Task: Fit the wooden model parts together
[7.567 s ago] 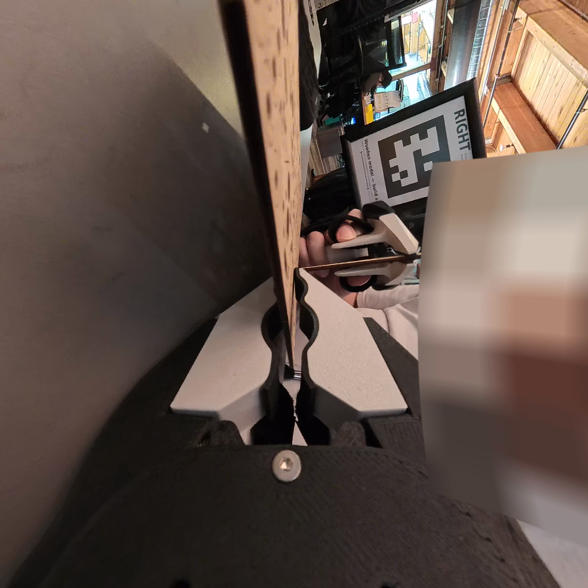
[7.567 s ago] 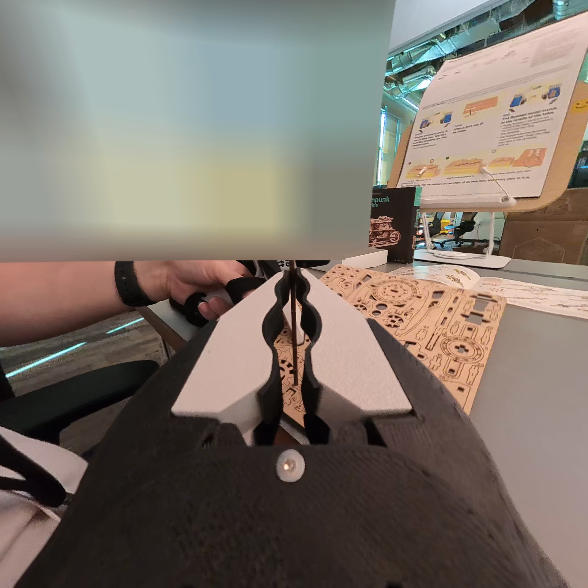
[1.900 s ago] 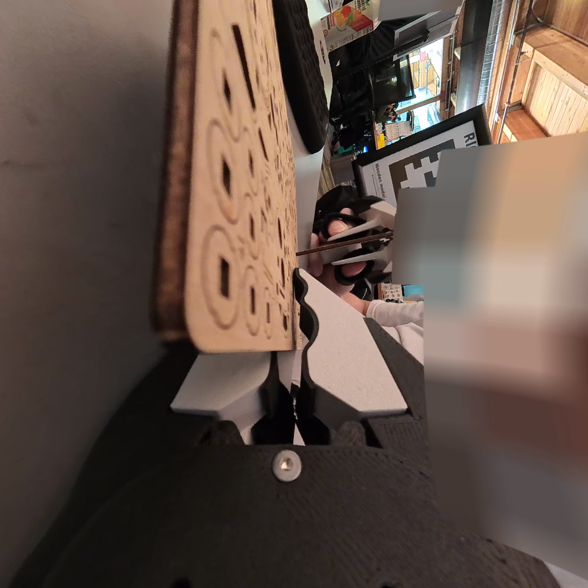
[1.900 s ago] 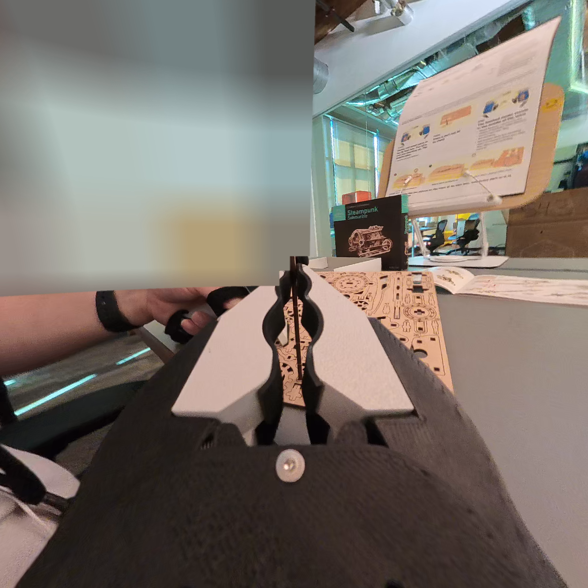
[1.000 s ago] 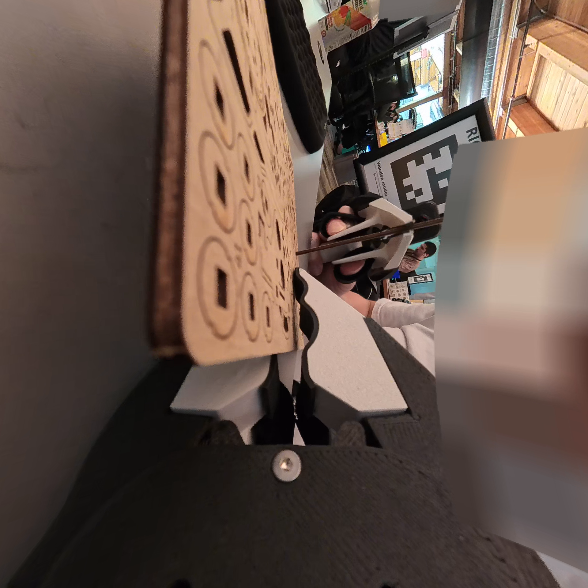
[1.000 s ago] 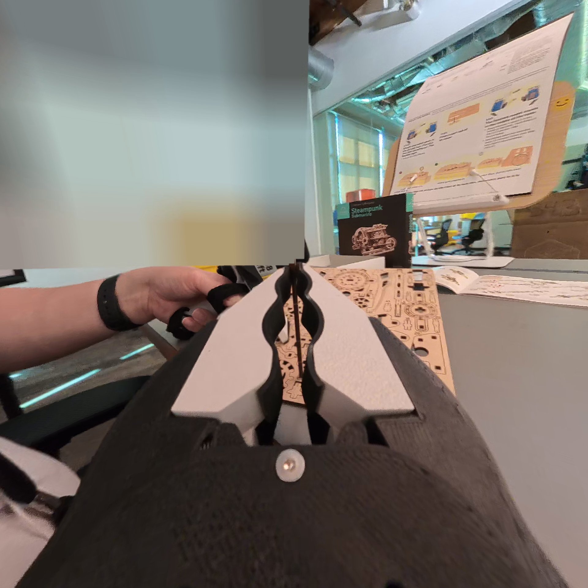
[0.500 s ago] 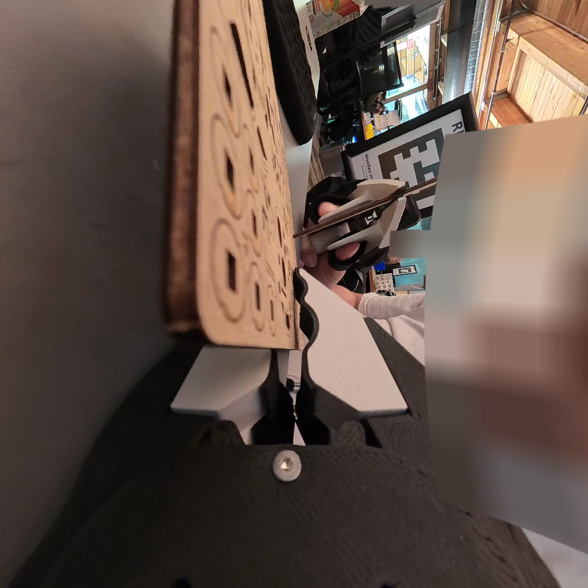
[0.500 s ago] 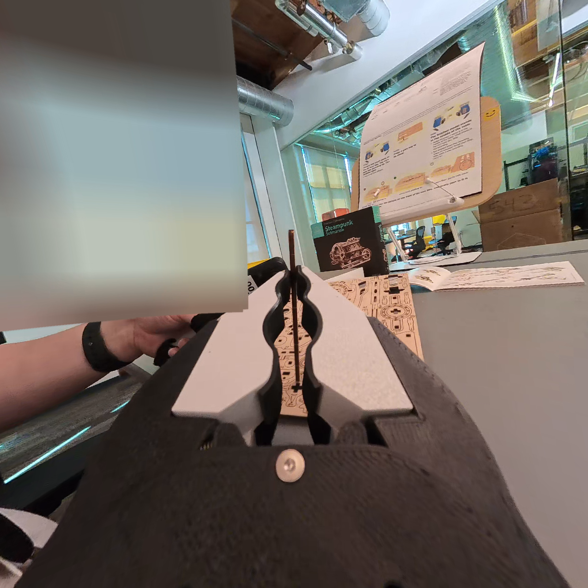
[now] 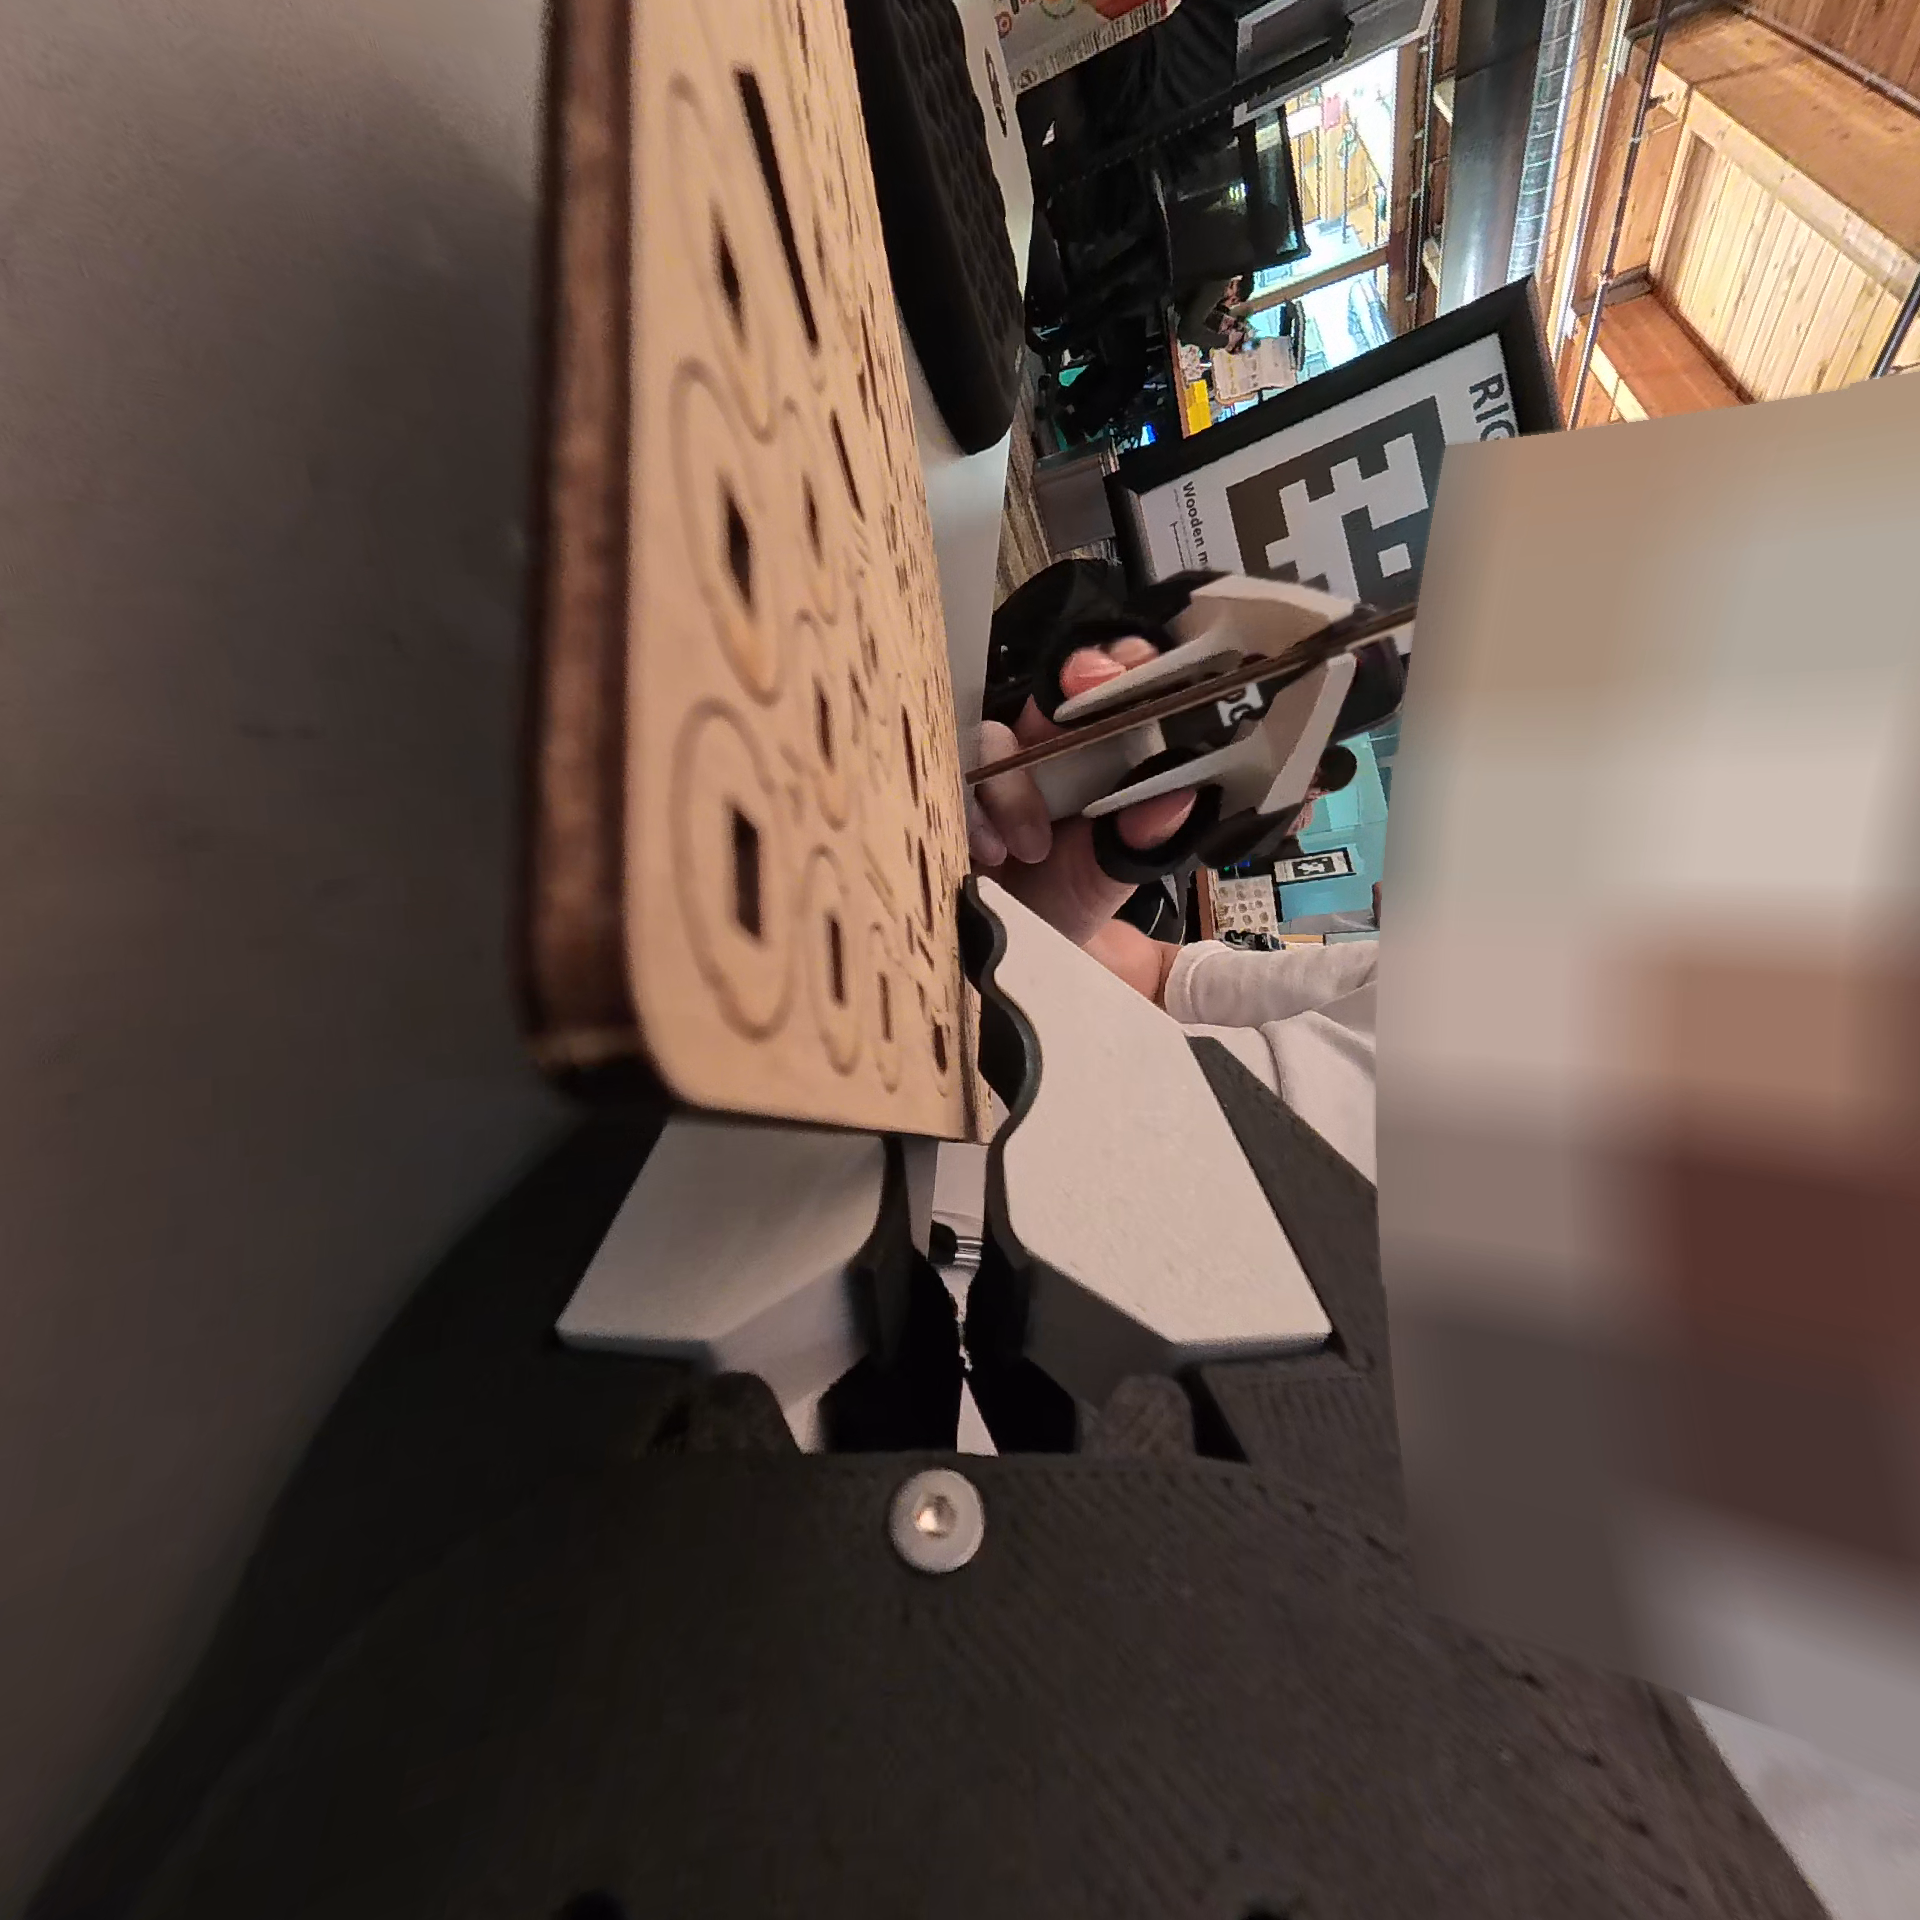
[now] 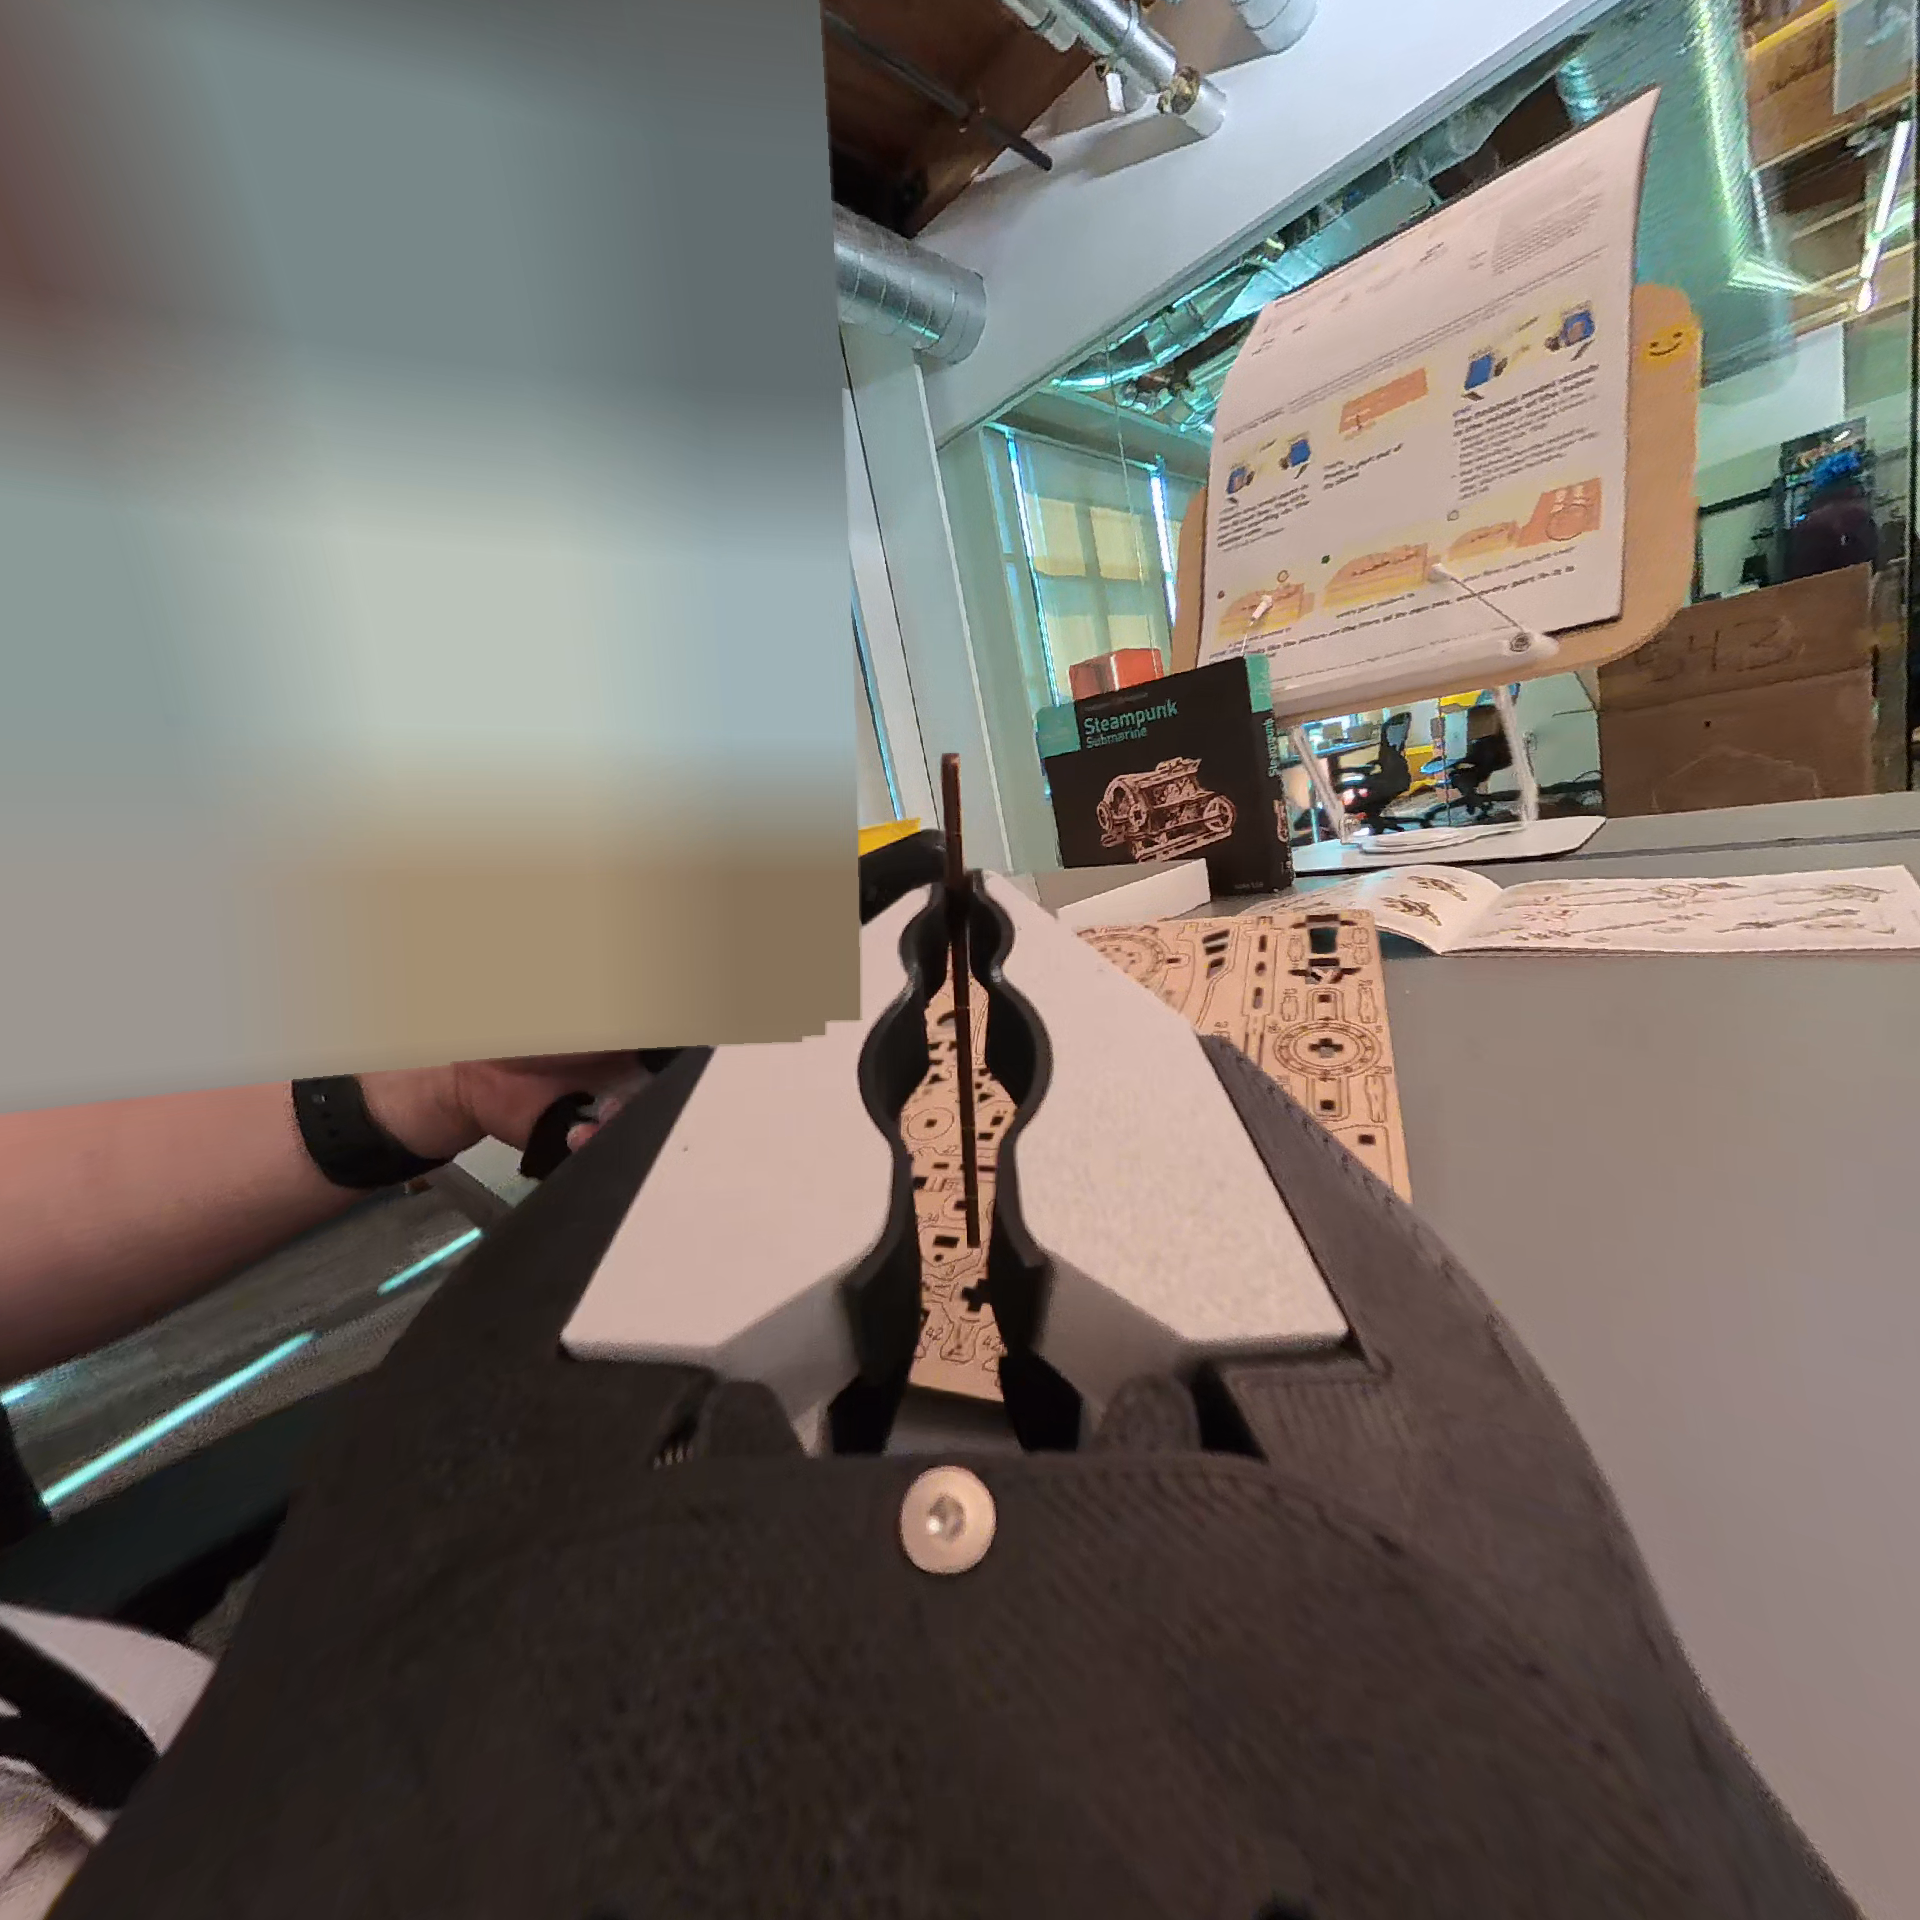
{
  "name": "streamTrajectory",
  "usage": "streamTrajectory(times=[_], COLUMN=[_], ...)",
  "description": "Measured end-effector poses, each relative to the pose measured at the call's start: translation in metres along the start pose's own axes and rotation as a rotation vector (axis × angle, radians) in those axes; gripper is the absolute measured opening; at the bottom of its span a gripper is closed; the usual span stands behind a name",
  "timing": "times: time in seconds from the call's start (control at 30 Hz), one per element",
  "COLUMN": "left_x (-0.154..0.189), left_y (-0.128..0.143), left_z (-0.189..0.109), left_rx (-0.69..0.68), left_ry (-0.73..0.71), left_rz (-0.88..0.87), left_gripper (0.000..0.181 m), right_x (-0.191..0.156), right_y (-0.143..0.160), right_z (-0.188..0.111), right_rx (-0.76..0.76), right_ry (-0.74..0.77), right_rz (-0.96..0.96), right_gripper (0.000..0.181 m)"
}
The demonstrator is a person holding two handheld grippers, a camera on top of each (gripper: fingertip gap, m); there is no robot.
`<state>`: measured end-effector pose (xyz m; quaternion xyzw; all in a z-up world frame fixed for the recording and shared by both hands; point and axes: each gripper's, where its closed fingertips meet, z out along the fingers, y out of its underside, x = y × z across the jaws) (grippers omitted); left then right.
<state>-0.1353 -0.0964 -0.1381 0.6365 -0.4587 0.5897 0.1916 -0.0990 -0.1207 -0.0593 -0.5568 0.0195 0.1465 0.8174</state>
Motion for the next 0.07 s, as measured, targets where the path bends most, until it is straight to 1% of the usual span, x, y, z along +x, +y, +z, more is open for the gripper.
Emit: streamTrajectory(times=[0.03,0.07], left_x=[0.0000,0.0000], left_y=[0.0001,0.0001], left_z=[0.0001,0.0000], left_rx=[-0.001,-0.001], left_ry=[0.000,0.000], left_rz=[0.000,0.000], left_gripper=[0.000,0.000], right_x=[-0.0021,-0.0035], right_y=[0.0009,0.0001], right_z=[0.0009,0.0012], right_rx=[-0.009,-0.009], right_ry=[-0.003,0.001], right_rz=[-0.020,-0.042], right_gripper=[0.003,0.003])
